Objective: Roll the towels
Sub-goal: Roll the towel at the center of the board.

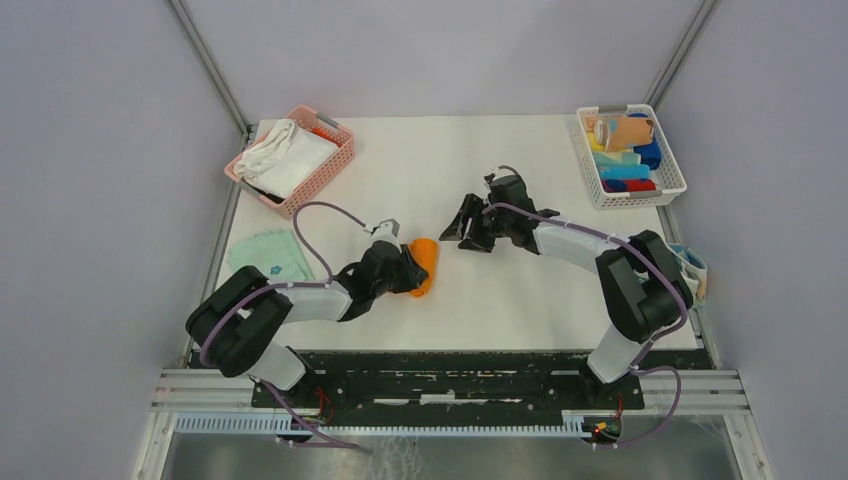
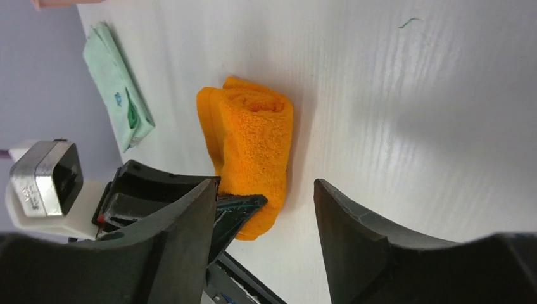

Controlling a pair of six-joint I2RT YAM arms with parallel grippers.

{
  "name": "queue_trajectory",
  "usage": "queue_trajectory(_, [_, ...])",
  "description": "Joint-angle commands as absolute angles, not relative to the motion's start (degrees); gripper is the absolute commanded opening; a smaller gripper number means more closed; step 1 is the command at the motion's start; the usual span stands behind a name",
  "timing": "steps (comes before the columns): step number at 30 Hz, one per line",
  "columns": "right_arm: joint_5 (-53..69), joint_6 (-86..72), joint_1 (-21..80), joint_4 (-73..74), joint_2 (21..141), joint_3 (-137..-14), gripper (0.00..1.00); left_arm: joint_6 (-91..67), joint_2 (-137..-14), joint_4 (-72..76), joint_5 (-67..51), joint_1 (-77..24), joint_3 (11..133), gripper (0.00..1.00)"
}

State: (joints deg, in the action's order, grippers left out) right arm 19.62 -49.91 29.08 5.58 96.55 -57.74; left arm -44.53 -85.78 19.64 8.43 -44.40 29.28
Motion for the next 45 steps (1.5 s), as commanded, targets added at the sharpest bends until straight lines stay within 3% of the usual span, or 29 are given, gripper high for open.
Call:
queue_trajectory(1, [27.33, -56.78, 29.44, -9.78, 99.57, -54.00, 0.67, -51.81, -86.79, 34.47, -6.93, -40.18, 25.20, 0.09])
queue_trajectory(6, [31.45, -63.45, 29.76, -20.97, 106.58, -52.32, 0.71, -55.67, -90.72, 40.60, -13.34, -36.77, 23.34, 0.09])
queue_trajectory(11, [31.42, -62.99, 30.84, -19.64, 110.69, -54.47, 0.70, -56.28, -93.59, 41.26, -14.94, -35.96, 23.72, 0.09])
queue_trajectory(16, [28.33, -58.57, 31.61, -11.13, 111.89, -56.86, 0.54, -53.88, -94.18, 36.62, -14.19, -36.01, 25.49, 0.13])
queue_trajectory(19, [23.24, -53.68, 32.51, -0.56, 110.66, -59.89, 0.42, -51.09, -92.30, 31.70, -11.89, -36.19, 26.60, 0.24])
queue_trajectory(24, [12.17, -48.13, 35.01, 15.40, 108.34, -65.92, 0.29, -44.73, -85.77, 18.93, -2.45, -39.53, 29.90, 0.49])
queue_trajectory(30, [4.68, -47.12, 36.92, 25.40, 108.14, -70.97, 0.21, -39.63, -77.82, 6.31, 18.55, -51.16, 34.90, 0.67])
queue_trajectory(36, [4.53, -47.09, 37.41, 27.86, 109.86, -73.01, 0.21, -35.72, -79.72, 0.89, 39.22, -62.10, 41.35, 0.71])
queue_trajectory(45, [4.57, -47.15, 37.41, 29.48, 109.73, -73.91, 0.21, -30.25, -92.37, -0.02, 51.36, -68.97, 49.65, 0.66])
